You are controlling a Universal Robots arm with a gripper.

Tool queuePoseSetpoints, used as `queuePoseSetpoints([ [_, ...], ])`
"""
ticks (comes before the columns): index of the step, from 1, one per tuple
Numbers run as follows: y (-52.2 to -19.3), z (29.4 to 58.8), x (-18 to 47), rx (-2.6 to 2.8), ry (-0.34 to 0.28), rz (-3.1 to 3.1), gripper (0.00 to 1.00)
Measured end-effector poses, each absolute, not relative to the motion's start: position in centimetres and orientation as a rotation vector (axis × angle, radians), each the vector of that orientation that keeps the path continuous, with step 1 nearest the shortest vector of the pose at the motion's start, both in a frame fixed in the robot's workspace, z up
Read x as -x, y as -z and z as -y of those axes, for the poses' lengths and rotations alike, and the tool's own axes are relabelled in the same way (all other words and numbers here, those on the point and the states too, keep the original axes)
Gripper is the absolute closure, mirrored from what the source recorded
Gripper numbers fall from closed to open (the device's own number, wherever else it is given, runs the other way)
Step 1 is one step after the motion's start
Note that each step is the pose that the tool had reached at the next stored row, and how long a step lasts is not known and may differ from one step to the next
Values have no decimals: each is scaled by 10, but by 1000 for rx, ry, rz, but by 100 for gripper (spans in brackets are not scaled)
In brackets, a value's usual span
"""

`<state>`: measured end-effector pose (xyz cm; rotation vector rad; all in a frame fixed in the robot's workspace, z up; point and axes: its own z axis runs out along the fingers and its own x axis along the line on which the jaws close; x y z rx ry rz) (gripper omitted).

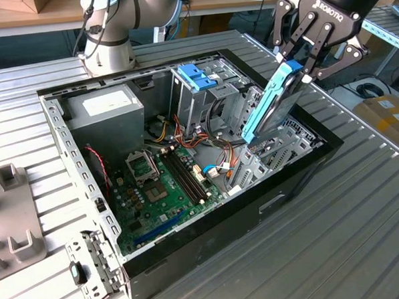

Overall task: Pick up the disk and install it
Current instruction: 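Insert the disk into the insertion slot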

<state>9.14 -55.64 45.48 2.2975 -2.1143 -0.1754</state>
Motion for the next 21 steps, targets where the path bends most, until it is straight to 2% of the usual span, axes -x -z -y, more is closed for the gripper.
queuePoseSetpoints([
  [21,-457,561,-90,-2250,170,2171,63],
])
